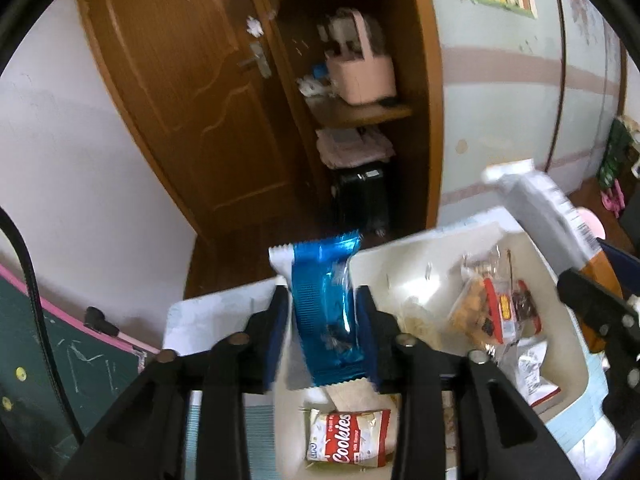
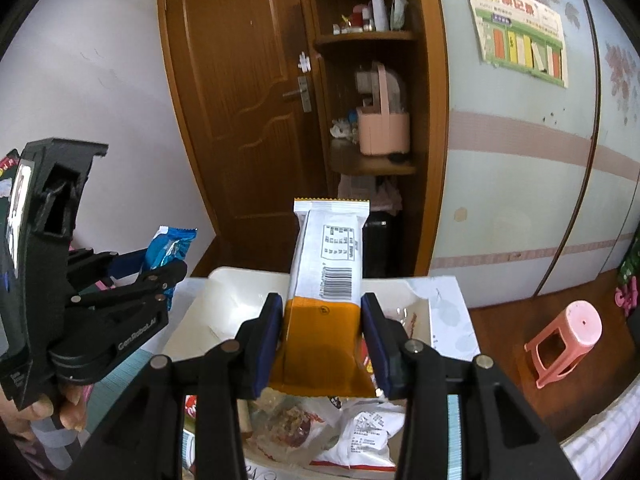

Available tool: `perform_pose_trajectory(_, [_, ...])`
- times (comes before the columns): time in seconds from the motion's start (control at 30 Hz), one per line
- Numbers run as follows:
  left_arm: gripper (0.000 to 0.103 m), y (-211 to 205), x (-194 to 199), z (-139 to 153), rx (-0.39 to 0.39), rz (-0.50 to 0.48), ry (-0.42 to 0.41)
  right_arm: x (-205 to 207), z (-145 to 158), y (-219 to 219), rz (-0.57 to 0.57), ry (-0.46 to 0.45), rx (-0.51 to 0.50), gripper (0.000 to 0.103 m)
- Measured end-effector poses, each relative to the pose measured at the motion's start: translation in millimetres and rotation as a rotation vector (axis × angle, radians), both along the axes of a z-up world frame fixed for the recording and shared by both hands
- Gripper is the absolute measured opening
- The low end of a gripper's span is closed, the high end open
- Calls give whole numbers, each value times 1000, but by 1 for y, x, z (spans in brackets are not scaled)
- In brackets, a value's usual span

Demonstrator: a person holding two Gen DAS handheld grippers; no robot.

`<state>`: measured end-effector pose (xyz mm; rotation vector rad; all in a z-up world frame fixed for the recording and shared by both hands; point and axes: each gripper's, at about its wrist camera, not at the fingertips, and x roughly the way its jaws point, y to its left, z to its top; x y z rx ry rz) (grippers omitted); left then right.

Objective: Organize snacks
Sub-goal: 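Carry the blue candy and white-orange bar into the white bin and open both grippers, then withdraw both tools from the bin back over the remaining snacks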

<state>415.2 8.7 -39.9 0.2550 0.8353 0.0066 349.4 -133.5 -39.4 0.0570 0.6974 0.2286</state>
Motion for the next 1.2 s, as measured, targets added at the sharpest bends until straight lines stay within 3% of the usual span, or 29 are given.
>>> perform_pose_trajectory(0.03, [84,-2,5,-11,6,-13,32,4,-9,3,10,25,-18,45])
perform_pose_trajectory(0.07, [102,-2,7,-17,12,-14,46,9,-18,7,24,62,-36,48])
perform_pose_trajectory(0.13, [102,-3,8,-32,31,-26,53,16,-38,11,44,146,-67,59])
perform_pose_trajectory(0.23, [102,-4,7,-47,54,-37,69,17,-58,14,48,202,-85,59])
perform_pose_trajectory(0.43, [102,1,4,-64,62,-19,77,9,-69,15,60,224,-77,59])
perform_pose_trajectory(0.73, [102,13,-13,-56,18,10,74,-4,-65,17,72,226,-65,59])
perform_pose_trajectory(0.9, [102,17,-33,-36,17,14,64,-22,-51,16,63,213,-54,59])
perform_pose_trajectory(1.2, [102,29,-100,42,-2,12,-56,-80,8,17,70,110,-61,59])
